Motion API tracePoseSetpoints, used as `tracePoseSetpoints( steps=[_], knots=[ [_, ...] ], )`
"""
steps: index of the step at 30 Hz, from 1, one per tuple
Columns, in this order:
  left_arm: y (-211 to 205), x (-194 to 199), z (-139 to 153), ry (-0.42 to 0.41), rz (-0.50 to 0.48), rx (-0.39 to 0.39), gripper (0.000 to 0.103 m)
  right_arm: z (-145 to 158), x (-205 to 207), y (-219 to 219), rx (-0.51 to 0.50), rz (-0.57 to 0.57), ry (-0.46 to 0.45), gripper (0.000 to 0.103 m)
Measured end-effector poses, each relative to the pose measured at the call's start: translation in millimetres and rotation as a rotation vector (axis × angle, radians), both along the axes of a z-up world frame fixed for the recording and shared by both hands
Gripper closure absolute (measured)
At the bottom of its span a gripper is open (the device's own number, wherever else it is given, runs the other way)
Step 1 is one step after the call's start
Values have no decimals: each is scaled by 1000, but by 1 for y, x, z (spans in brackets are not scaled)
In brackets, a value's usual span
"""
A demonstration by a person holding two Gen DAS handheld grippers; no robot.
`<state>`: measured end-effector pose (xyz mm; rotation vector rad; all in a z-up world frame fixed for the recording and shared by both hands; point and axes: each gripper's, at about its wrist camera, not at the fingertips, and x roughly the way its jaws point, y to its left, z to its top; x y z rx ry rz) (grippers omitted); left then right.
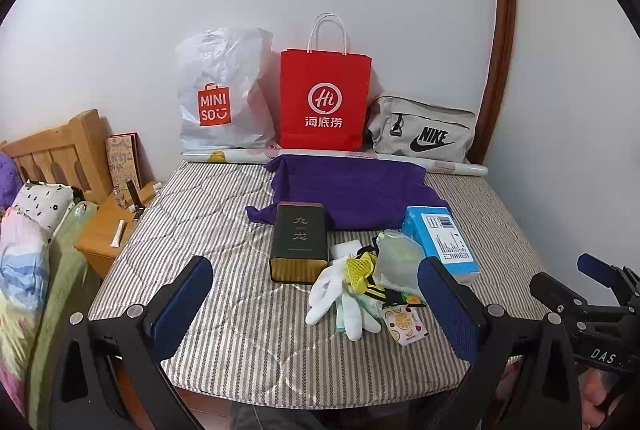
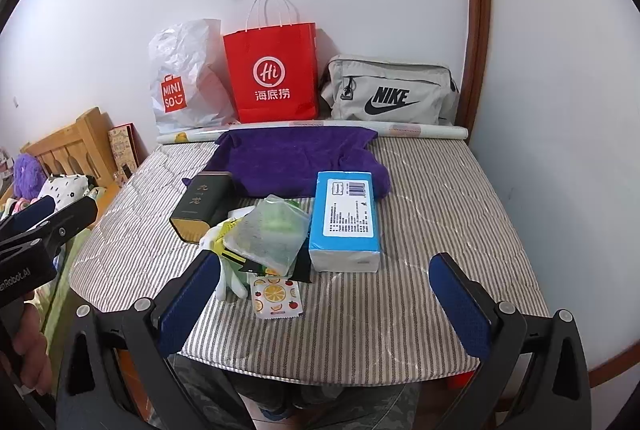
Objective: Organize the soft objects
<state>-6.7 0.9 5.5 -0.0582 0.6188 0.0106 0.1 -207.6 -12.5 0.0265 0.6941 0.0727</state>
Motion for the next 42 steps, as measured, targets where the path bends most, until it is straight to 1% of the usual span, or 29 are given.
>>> tracePoseSetpoints(
  steps=[42],
  knots=[
    [7,-5,-6,5,1,-2,0,3,-7,6,-6,16,-9,0]
  ],
)
